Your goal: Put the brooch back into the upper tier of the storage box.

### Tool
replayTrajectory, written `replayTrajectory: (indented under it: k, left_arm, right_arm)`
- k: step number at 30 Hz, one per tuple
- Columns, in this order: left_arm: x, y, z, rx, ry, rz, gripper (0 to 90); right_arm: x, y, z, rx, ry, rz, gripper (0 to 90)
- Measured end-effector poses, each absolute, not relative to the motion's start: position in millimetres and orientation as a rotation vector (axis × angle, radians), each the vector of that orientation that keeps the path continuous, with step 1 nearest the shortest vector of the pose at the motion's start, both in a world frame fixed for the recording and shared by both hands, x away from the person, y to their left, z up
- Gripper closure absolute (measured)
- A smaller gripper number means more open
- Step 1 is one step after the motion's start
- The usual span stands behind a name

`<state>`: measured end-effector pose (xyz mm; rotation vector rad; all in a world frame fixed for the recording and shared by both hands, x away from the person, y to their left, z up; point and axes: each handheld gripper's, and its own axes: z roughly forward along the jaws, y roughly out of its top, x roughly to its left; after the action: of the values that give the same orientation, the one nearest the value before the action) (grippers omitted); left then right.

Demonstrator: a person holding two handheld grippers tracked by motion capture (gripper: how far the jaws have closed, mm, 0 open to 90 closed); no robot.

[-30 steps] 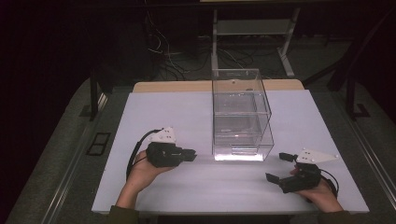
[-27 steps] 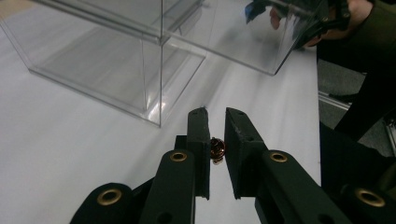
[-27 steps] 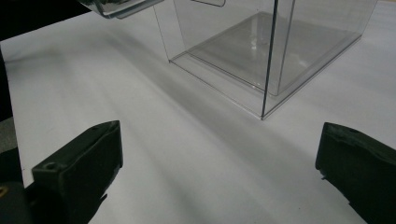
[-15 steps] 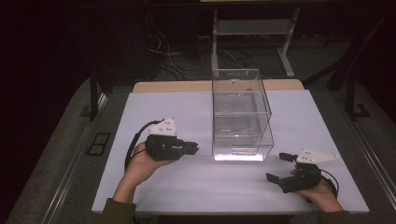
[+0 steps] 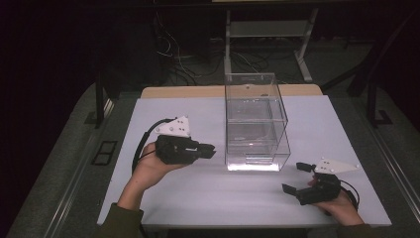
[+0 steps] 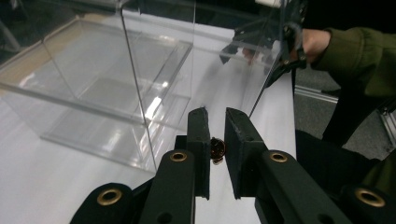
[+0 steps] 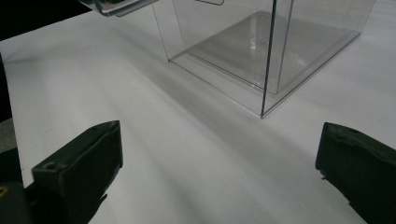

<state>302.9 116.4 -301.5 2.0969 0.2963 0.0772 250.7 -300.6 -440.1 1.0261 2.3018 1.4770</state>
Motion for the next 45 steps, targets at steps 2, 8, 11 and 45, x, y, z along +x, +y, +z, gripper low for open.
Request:
replayTrajectory:
  k: [2,8,11,45]
  left_arm:
    - [303,115,-299,2.097,0.302,0.084,79.1]
    - [304,112,-287,2.077,0.296,0.079,79.2]
    - [305,110,-279,2.071,0.285,0.076,79.2]
    - [323,52,-248,2.106,0.155,0.054,79.2]
  right_arm:
    - [251,-301,-440,1.026,2.303,1.476,0.6]
    - [251,-300,-440,1.03,2.3,1.48,0.6]
    - [251,-301,-440,1.03,2.296,1.48,0.6]
    - [250,-301,-440,1.039,2.294,1.487,0.6]
